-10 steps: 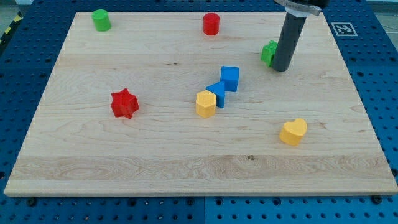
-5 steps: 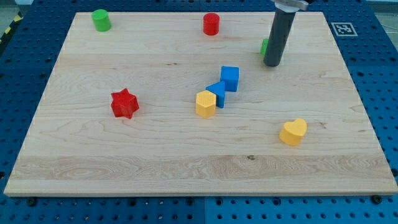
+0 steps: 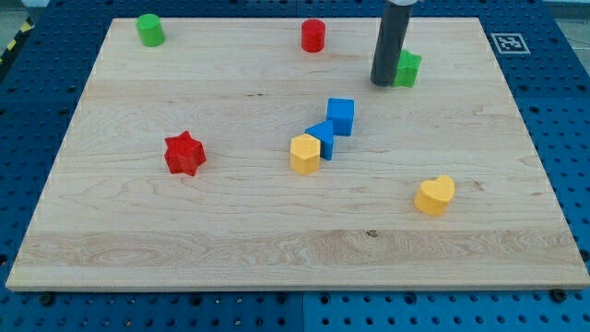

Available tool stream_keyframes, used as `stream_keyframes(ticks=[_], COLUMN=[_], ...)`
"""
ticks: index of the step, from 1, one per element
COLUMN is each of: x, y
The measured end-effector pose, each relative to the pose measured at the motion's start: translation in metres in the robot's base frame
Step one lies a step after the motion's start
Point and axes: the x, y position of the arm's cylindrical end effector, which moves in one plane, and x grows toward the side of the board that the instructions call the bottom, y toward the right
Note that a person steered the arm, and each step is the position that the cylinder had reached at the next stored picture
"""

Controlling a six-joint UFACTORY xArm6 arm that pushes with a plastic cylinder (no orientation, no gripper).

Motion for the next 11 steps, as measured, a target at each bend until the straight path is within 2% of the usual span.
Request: stream_keyframes(ticks=[6,11], x=[0.001,-0.072], y=[0.087,0.087])
